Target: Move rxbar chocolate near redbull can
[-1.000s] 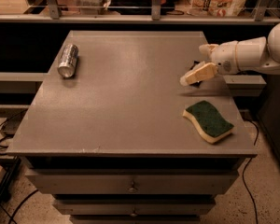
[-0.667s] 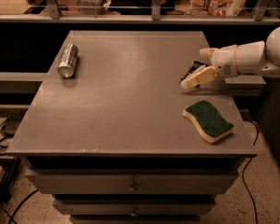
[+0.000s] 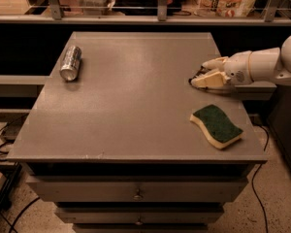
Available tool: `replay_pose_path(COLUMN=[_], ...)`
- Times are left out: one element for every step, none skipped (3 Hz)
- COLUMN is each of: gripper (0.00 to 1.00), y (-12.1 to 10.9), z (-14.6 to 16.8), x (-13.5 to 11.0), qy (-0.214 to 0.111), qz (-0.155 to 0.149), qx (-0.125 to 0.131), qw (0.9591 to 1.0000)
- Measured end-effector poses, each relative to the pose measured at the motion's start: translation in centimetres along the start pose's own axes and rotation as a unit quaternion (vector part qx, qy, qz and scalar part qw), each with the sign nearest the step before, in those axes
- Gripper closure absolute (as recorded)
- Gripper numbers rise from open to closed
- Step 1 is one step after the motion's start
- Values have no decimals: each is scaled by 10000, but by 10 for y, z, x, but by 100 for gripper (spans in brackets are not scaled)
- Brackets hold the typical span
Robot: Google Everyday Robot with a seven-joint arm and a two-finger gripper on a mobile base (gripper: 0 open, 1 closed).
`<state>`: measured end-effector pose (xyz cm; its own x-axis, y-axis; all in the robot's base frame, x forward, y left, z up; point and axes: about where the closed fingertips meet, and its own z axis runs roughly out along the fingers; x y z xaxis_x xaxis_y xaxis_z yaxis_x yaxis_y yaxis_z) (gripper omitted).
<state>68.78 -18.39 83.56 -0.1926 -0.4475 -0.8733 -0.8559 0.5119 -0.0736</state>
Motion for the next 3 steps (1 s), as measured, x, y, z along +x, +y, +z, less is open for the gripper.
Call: replay_pose_path(gripper=[78,99,100], y=[1,12,36], z=[-2,-6,-20], x=[-1,-38,-104], qy=[-36,-72,-246], qz=[6,-172,-724], qx=[16,126,149], qw=[10000,9997,9970])
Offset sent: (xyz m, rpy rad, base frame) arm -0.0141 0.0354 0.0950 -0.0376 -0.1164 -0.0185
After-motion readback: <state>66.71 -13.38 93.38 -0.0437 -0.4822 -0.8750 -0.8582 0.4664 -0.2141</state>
